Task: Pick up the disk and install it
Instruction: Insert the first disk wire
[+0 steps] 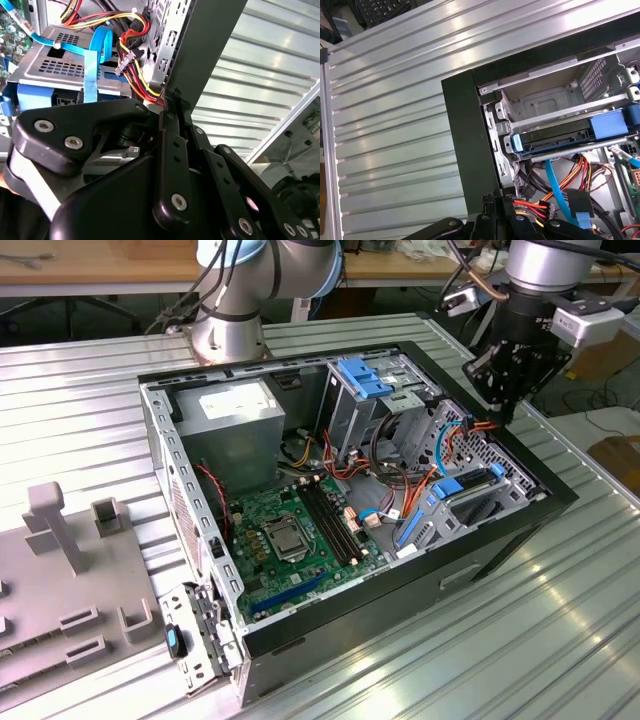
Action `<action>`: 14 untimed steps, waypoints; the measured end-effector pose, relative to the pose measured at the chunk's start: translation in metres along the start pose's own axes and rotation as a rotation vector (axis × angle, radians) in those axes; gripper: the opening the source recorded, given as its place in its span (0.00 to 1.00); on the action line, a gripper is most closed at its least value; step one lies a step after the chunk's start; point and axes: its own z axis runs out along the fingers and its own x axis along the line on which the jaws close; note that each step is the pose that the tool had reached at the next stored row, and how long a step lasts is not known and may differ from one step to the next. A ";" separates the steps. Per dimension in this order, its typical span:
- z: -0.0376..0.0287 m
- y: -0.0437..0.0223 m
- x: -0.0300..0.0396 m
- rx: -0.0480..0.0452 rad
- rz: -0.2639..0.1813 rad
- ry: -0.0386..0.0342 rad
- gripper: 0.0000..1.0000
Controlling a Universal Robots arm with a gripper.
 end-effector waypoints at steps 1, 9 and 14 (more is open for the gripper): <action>0.0000 0.0000 0.0000 -0.0060 0.022 -0.0025 0.16; 0.0005 -0.0001 -0.0001 -0.0411 0.157 -0.0175 0.16; 0.0009 -0.0002 -0.0002 -0.0592 0.226 -0.0252 0.16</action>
